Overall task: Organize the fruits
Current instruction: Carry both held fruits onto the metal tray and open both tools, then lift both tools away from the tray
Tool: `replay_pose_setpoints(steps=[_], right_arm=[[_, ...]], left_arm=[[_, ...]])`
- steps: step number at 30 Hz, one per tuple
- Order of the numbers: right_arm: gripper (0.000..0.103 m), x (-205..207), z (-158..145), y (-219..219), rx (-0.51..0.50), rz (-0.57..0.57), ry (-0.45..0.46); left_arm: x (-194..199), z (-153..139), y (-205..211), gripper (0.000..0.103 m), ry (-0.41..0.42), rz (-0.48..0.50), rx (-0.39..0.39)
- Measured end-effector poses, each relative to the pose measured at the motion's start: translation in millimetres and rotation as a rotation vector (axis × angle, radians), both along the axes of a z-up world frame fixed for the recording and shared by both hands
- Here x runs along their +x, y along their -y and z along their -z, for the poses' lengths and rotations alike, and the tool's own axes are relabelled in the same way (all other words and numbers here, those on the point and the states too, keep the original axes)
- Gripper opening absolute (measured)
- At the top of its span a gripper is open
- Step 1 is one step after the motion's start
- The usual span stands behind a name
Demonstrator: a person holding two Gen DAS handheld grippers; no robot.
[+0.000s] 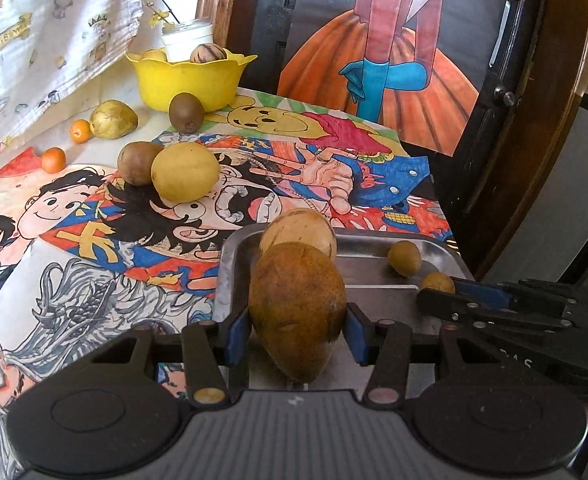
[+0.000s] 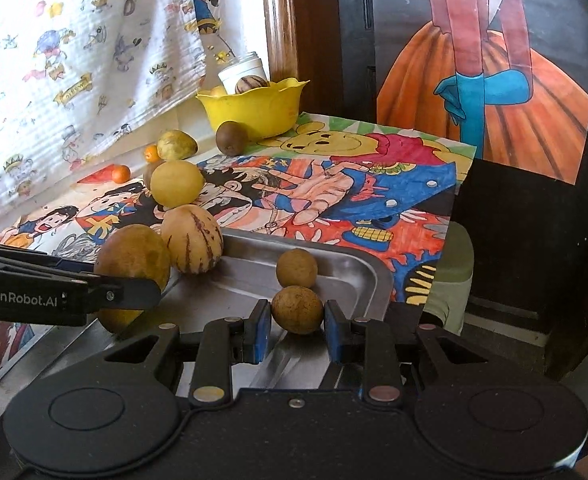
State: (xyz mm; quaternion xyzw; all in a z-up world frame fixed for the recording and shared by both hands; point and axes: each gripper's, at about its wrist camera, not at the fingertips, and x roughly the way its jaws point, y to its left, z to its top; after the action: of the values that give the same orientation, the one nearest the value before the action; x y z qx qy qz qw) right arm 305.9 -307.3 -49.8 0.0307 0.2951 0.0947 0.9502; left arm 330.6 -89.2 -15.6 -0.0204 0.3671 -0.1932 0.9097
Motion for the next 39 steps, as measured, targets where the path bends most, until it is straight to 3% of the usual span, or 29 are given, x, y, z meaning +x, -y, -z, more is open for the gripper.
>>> replay_pose_setpoints(steps=[14, 27, 30, 34, 39], right_arm=[[0.032, 0, 3, -1, -0.03, 0.002, 0.021], [0.046, -18, -6, 0, -0.024, 0.005, 0.04], [0.055, -27, -12, 0, -0.017, 0.011, 0.048], [0.064, -41, -19, 2, -0.004, 0.02, 0.051], [0.086, -66, -26, 3, 0.014, -0.001, 0.036]], left_arm=[[1, 3, 0, 0.055, 0.012, 0.008, 0.004], [-10, -11, -8, 0.057, 0.034, -0.029, -0.014], [-17, -16, -11, 0.063, 0.047, -0.045, -0.014], [-31, -23, -17, 0.08, 0.07, -0.071, -0.019], [-52, -29, -27, 0.094, 0.079, -0.101, -0.018]])
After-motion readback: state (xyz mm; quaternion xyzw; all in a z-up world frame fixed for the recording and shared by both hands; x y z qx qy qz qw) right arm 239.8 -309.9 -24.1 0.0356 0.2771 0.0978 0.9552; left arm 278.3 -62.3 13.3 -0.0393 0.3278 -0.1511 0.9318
